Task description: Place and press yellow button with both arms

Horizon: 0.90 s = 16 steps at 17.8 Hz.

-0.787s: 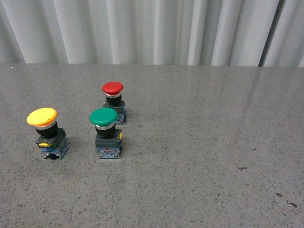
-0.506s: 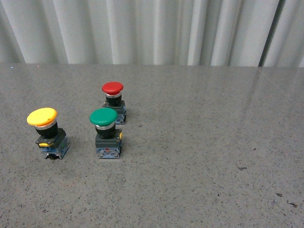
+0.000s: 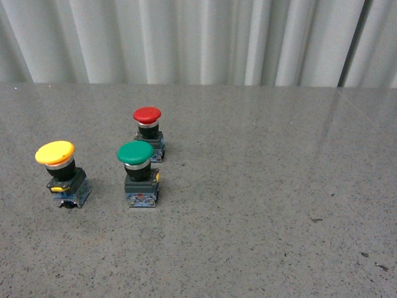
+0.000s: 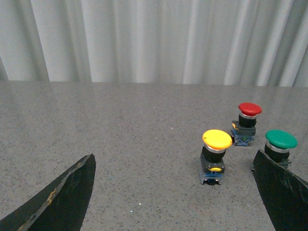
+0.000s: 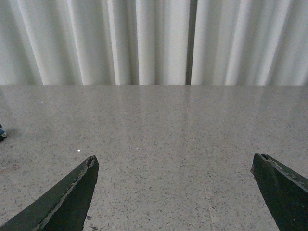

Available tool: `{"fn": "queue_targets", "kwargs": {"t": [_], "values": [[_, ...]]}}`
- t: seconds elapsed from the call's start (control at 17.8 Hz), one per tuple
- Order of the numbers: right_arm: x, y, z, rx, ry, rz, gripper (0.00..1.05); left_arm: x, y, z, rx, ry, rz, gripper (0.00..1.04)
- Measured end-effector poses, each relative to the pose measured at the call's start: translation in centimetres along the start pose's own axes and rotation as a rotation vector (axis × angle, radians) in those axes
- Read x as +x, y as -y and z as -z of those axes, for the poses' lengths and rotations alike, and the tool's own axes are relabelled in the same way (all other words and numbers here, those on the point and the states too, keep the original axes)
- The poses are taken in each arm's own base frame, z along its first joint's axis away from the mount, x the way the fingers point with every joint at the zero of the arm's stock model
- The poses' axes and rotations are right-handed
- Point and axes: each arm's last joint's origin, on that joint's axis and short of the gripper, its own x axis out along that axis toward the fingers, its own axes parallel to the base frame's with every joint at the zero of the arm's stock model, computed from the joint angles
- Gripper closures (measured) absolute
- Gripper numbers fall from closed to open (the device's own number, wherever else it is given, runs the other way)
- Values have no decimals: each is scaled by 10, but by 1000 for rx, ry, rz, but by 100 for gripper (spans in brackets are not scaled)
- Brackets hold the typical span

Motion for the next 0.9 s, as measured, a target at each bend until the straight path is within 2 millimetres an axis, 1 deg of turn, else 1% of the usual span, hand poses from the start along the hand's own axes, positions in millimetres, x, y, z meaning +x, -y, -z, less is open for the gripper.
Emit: {"fn": "queue_targets", "kwargs": {"t": [0.9], "values": [[0,0,0,0,0,0,7,0,0,0,0,0,0,7]]}}
